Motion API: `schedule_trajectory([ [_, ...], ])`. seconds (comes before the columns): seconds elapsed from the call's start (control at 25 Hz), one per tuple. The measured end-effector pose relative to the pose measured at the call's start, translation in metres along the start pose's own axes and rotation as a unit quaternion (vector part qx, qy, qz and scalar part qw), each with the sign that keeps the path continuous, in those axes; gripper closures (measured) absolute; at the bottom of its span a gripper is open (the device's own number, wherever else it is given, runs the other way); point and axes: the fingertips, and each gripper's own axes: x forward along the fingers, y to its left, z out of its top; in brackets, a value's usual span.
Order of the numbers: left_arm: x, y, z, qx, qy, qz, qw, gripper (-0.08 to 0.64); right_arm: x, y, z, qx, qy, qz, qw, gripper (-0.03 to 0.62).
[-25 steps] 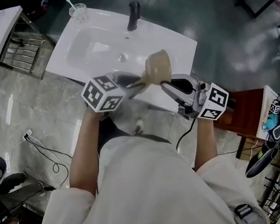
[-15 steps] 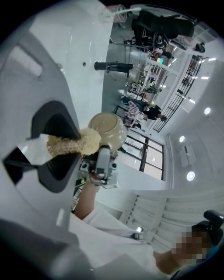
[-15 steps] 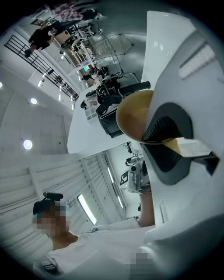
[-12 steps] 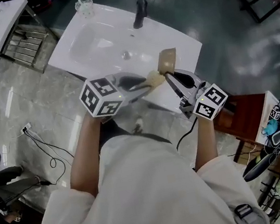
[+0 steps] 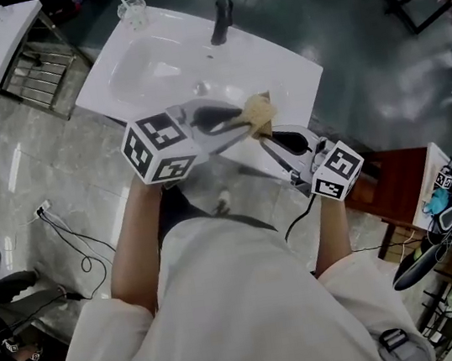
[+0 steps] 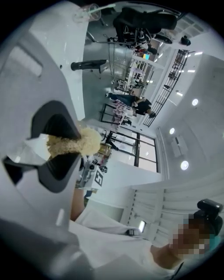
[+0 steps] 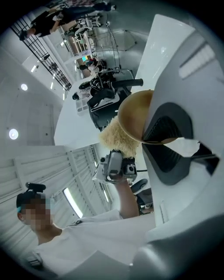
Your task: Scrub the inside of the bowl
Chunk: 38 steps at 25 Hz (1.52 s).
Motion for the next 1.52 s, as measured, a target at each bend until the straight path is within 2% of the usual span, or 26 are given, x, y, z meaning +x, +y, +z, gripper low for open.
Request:
schedule_trajectory([
  [0.24,-0.001,0.007,-0.015,0.006,0.027,0.026,0.9993,0.462,-0.017,0.032,-0.004,-0.008,0.016,0.081,0.997,0.568],
  [0.4,-0.001,0.005,-0.021,-0.002,0.04,0.012,0.9991,0.462,-0.025,0.045,-0.006,-0.001,0.015,0.114,0.993,0.566],
  [0.56,-0.002,0.008,-0.032,-0.008,0.06,0.015,0.9981,0.462,-0.034,0.061,-0.003,0.005,0.01,0.157,0.987,0.566],
  [0.68,-0.003,0.011,-0.043,-0.018,0.074,0.02,0.9969,0.462,-0.042,0.071,0.009,0.015,-0.023,0.189,0.982,0.566],
  [0.8,-0.003,0.012,-0.056,-0.035,0.082,0.024,0.9957,0.462,-0.047,0.075,0.025,0.024,-0.075,0.199,0.977,0.568],
  [0.96,0.0,0.007,-0.07,-0.045,0.101,0.019,0.9937,0.462,-0.045,0.064,0.046,0.031,-0.135,0.18,0.974,0.572],
  [1.12,0.006,-0.005,-0.077,-0.049,0.111,-0.007,0.9926,0.462,-0.034,0.044,0.057,0.032,-0.156,0.133,0.978,0.574],
  [1.32,0.011,-0.018,-0.071,-0.055,0.097,-0.034,0.9932,0.462,-0.025,0.02,0.059,0.034,-0.154,0.071,0.985,0.574],
  [1.52,0.005,-0.026,-0.056,-0.054,0.066,-0.051,0.9951,0.462,-0.019,0.002,0.04,0.029,-0.108,0.013,0.994,0.574],
])
